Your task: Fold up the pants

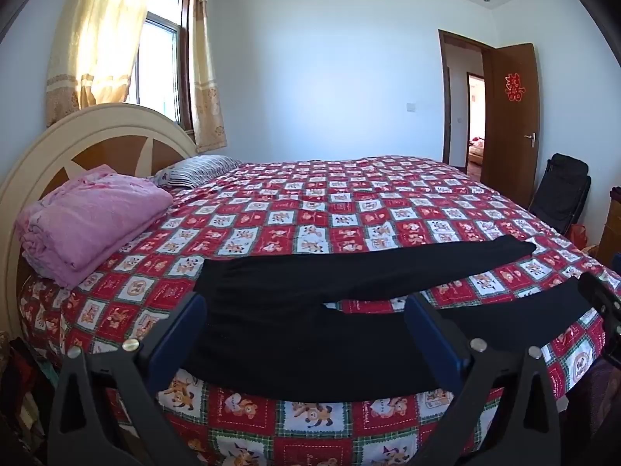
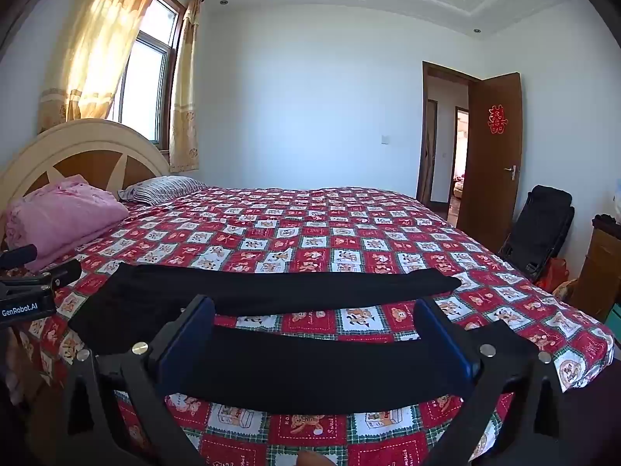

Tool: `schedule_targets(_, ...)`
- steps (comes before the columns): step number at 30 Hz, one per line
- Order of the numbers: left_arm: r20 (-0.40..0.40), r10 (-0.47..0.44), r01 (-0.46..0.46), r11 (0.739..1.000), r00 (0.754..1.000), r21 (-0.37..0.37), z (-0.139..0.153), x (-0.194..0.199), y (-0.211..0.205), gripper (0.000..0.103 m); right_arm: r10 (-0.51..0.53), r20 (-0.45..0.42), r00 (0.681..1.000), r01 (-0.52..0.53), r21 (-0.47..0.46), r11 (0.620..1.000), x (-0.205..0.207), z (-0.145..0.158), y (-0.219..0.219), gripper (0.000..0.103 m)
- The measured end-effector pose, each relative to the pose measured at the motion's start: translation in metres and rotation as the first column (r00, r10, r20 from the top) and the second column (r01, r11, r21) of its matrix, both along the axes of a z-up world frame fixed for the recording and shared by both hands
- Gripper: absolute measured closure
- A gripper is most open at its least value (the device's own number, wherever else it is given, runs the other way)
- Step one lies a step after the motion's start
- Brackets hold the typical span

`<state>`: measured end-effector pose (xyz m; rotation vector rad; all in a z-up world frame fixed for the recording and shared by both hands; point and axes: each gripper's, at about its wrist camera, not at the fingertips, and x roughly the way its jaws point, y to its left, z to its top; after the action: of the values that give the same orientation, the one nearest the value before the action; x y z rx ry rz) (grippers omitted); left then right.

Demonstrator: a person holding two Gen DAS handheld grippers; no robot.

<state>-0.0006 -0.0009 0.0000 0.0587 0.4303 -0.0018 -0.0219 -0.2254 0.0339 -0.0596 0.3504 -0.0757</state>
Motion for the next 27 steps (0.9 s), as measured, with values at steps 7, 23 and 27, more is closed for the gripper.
schedule_targets(7,-0.016,-0.016,0.016,0.999,1.0,-0.028,-0.0021,0.0008,-0.0017,0.0,0.001,0.0,1.0,-0.001,0.017,1.0,0.0006,-0.0016,-0.0014,0.001)
schedule_targets(23,-0.015,-0.02,0.019,0.999,1.0,-0.031,-0.0009,0.004,0.0028,0.0,0.005,-0.007,1.0,-0.005,0.025,1.0,0.0041,-0.0043,-0.003,0.001)
schedule_targets(27,-0.014,-0.019,0.019,0.999,1.0,-0.031,-0.0017,0.0034,0.0023,0.0,0.006,-0.007,1.0,-0.006,0.025,1.0,0.0042,-0.0045,-0.0032,0.001)
